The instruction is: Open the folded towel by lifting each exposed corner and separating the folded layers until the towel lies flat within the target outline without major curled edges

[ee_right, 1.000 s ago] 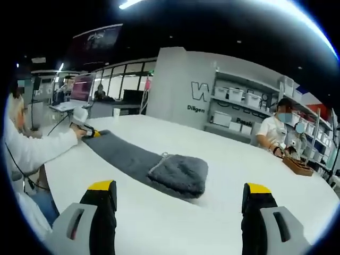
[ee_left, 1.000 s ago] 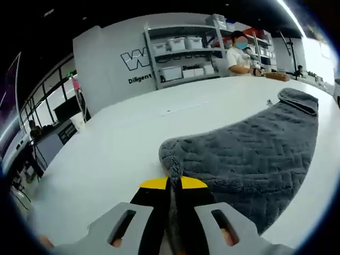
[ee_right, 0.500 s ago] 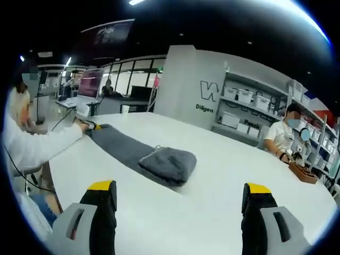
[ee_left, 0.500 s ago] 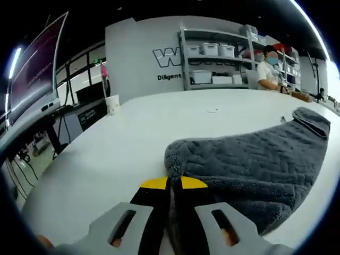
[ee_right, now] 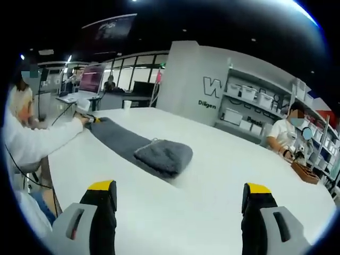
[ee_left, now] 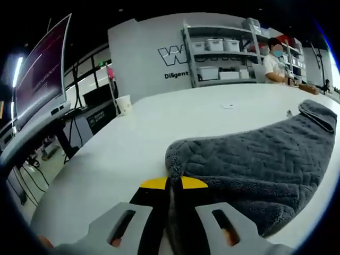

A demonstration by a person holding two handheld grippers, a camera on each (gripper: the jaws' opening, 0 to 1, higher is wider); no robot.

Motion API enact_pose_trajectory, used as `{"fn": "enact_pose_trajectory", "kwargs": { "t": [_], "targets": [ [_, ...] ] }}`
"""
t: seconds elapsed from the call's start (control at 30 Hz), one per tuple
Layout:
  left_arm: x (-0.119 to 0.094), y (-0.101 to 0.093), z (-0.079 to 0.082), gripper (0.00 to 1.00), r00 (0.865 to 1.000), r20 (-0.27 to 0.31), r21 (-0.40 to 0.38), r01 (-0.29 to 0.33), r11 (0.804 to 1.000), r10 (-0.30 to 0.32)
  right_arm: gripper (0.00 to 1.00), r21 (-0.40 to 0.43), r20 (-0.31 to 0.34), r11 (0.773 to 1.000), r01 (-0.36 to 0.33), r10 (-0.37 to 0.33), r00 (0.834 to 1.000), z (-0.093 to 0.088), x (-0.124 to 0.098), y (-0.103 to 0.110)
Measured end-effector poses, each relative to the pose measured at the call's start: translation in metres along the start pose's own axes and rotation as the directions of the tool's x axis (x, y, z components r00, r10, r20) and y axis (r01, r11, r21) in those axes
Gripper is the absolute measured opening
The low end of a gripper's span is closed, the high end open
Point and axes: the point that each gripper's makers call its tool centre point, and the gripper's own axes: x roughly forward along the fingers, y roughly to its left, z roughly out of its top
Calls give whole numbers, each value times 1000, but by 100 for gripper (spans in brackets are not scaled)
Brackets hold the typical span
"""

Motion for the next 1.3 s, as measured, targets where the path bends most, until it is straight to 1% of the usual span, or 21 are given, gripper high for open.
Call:
{"fn": "enact_pose_trajectory", "kwargs": {
  "t": [0.2, 0.43, 0.53, 0.6, 0.63, 0.67, 0.73, 0.77, 0.8, 0.9, 0.93, 0.97, 1.0, 1.07, 1.13, 1.17, 1.2, 1.23, 1.27, 1.3],
  "targets": [
    [-2, 0, 1, 6, 1000, 7, 5, -5, 1000, 5, 99, -2, -2, 1000, -14, 14, 1000, 2, 6, 7],
    [-6, 0, 2, 7, 1000, 15, 14, -20, 1000, 20, 99, -31, -7, 999, -23, 23, 1000, 4, 7, 14],
    [-7, 1, 3, 9, 1000, 18, 4, -25, 1000, 25, 99, -39, 1, 998, -44, 44, 999, 9, 7, 21],
    [-10, 0, 5, 11, 999, 39, -22, -18, 1000, 19, 99, -48, 2, 998, -51, 52, 999, 11, 10, 23],
    [-12, 2, 5, 13, 999, 42, -39, -25, 999, 26, 99, -52, -1, 997, -51, 51, 999, 11, 11, 23],
    [-14, 3, 6, 15, 998, 48, -41, -31, 999, 33, 99, -54, -4, 997, -52, 52, 999, 10, 13, 24],
    [-18, 3, 12, 18, 996, 83, -64, -28, 998, 33, 99, -48, -7, 997, -58, 58, 998, 9, 16, 28],
    [-18, 3, 12, 18, 996, 84, -65, -28, 998, 33, 99, -46, -7, 997, -60, 60, 998, 9, 17, 29],
    [-22, 3, 13, 21, 995, 91, -70, -31, 997, 38, 99, -44, -11, 997, -63, 62, 998, 7, 20, 33],
    [-28, 4, 18, 29, 993, 112, -95, -33, 995, 44, 99, -38, -16, 997, -66, 66, 998, 7, 24, 36],
    [-30, 2, 19, 31, 992, 119, -109, -24, 994, 37, 99, -36, -15, 997, -67, 67, 998, 8, 25, 36],
    [-36, -3, 24, 33, 990, 141, -115, -7, 993, 24, 99, -33, -15, 997, -68, 68, 998, 9, 26, 37],
    [-40, -7, 26, 33, 989, 149, -104, 3, 995, 12, 99, -32, -13, 997, -68, 67, 998, 9, 26, 37],
    [-50, -15, 31, 36, 987, 161, -69, 26, 997, -15, 99, -30, 0, 997, -67, 67, 998, 12, 26, 38],
    [-59, -19, 38, 40, 980, 200, -34, 24, 999, -17, 99, -22, 14, 997, -70, 70, 997, 15, 25, 38],
    [-70, -27, 38, 41, 978, 207, -4, 39, 999, -38, 99, -10, 39, 997, -71, 71, 997, 19, 23, 39],
    [-79, -39, 37, 43, 974, 214, -24, 87, 996, -80, 99, -5, 45, 997, -72, 72, 996, 20, 23, 39],
    [-85, -47, 38, 48, 966, 232, -44, 125, 991, -112, 99, -1, 45, 997, -72, 72, 996, 20, 23, 39],
    [-89, -53, 38, 53, 962, 238, -65, 153, 986, -134, 99, -1, 45, 997, -72, 72, 996, 19, 23, 38],
    [-95, -62, 36, 60, 957, 238, -102, 196, 975, -168, 99, -2, 45, 997, -74, 74, 996, 19, 23, 38]
  ]
}}
